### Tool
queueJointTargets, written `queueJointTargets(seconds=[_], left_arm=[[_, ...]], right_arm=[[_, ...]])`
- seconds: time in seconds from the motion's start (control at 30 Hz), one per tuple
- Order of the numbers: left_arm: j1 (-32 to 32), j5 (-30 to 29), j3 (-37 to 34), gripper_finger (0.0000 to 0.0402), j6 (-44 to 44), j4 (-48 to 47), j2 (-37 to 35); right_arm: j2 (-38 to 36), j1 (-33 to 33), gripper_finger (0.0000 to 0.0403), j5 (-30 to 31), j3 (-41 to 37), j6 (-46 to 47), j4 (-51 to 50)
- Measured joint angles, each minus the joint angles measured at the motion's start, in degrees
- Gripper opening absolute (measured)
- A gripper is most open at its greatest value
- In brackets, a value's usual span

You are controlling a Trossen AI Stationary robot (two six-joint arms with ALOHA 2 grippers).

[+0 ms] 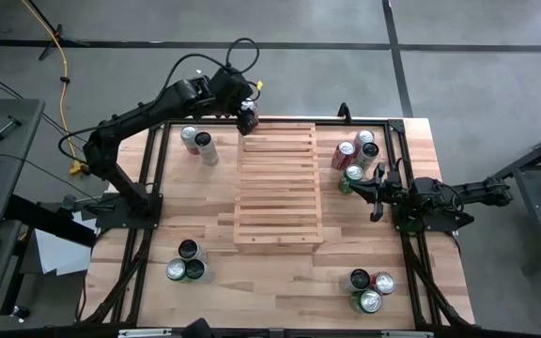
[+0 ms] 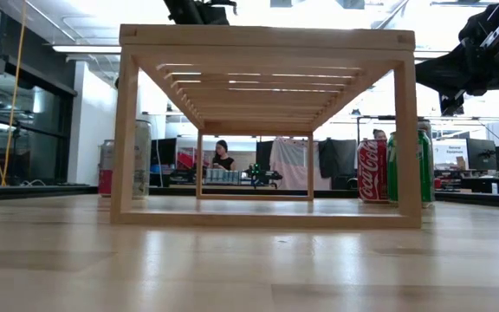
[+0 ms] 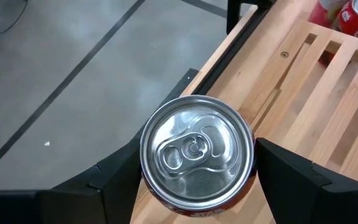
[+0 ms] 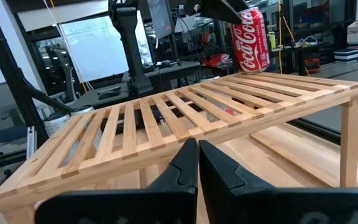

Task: Place canned beverage on shelf
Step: Put the top left coke soda can on the shelf

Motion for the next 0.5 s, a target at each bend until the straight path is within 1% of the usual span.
queueJointTargets(seconds=[0.17, 0.4, 0.5], left_arm=[[-0.2, 0.3, 0.0, 0.0263, -0.3, -0.4, -0.5], [-0.2, 0.8, -0.1, 0.0263, -1.8, -0.4, -4.5], [-0.5, 2.8, -0.1, 0.0264, -2.6, -0.8, -5.2]], right_arm=[[0.0, 0.0, 0.0000, 0.0, 0.0, 0.0, 0.0], [0.0, 0.0, 0.0000, 0.0, 0.0, 0.0, 0.0], [0.0, 0.0, 0.0000, 0.0, 0.0, 0.0, 0.0]])
